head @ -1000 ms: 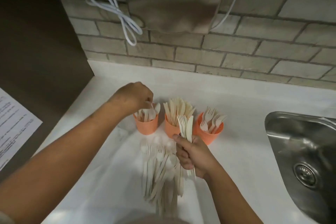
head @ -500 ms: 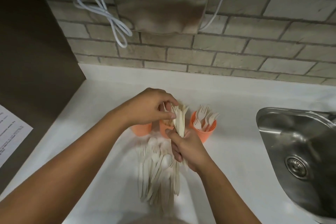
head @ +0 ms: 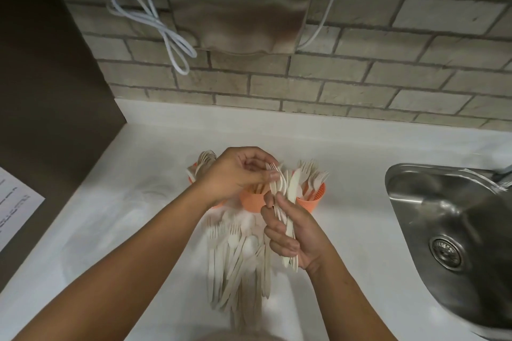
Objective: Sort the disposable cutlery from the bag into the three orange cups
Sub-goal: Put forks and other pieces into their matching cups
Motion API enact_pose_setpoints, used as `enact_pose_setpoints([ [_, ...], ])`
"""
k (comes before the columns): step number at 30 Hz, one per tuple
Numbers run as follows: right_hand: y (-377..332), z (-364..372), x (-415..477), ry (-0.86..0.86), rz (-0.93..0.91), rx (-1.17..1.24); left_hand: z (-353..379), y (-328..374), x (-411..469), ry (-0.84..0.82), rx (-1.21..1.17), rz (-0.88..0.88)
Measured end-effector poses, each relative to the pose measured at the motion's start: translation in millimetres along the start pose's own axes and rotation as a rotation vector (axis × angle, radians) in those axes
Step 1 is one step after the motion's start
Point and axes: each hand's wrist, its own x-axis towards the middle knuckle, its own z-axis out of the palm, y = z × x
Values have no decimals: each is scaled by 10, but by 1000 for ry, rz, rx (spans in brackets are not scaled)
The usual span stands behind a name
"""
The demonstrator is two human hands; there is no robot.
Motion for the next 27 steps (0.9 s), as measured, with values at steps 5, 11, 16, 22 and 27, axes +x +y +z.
enact_pose_setpoints([
  [5, 24, -104, -52, 110, -117, -116, 67, 65, 114, 111, 11, 35],
  [11, 64, -251, -123, 365, -157, -245, -75, 386, 338, 212, 129, 129],
  [16, 114, -303, -146, 513, -129, -245, -121, 776, 651, 418, 268, 427],
  [22, 69, -262, -182, 350, -138, -124, 326, 718, 844, 253, 479, 490],
  [27, 32, -255, -259, 190, -144, -77, 543, 398, 927, 111, 662, 376],
])
